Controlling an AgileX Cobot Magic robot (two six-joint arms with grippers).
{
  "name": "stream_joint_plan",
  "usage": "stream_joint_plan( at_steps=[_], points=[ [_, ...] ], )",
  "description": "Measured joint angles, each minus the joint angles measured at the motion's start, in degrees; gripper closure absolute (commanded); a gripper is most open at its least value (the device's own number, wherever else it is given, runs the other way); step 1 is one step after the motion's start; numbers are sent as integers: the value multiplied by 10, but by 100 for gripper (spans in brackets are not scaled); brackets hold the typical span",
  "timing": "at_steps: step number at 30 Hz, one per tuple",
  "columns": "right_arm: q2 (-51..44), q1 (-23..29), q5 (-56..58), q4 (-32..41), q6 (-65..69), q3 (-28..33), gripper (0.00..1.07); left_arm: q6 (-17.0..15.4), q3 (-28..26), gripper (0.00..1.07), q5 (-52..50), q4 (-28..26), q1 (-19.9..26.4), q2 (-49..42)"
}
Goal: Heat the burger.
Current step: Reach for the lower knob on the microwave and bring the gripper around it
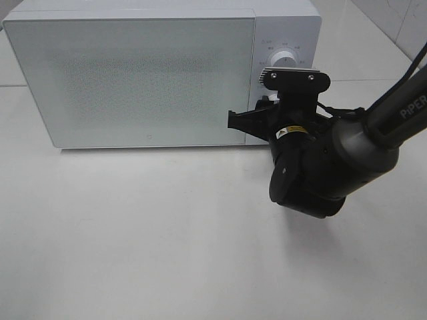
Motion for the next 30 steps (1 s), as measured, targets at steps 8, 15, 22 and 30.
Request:
stream_joint_plan(
  at_steps=[8, 15, 22, 30],
  points=[
    [0, 0, 0, 0, 7, 0, 107, 0, 0, 9, 0, 0, 0, 0],
    [0, 0, 0, -2, 32, 0, 107, 0, 0, 9, 0, 0, 0, 0],
    [0, 0, -1, -4, 96, 1, 107, 0, 0, 9, 0, 0, 0, 0],
    [1, -1, -3, -5, 208, 2, 107, 0, 0, 9, 0, 0, 0, 0]
  ],
)
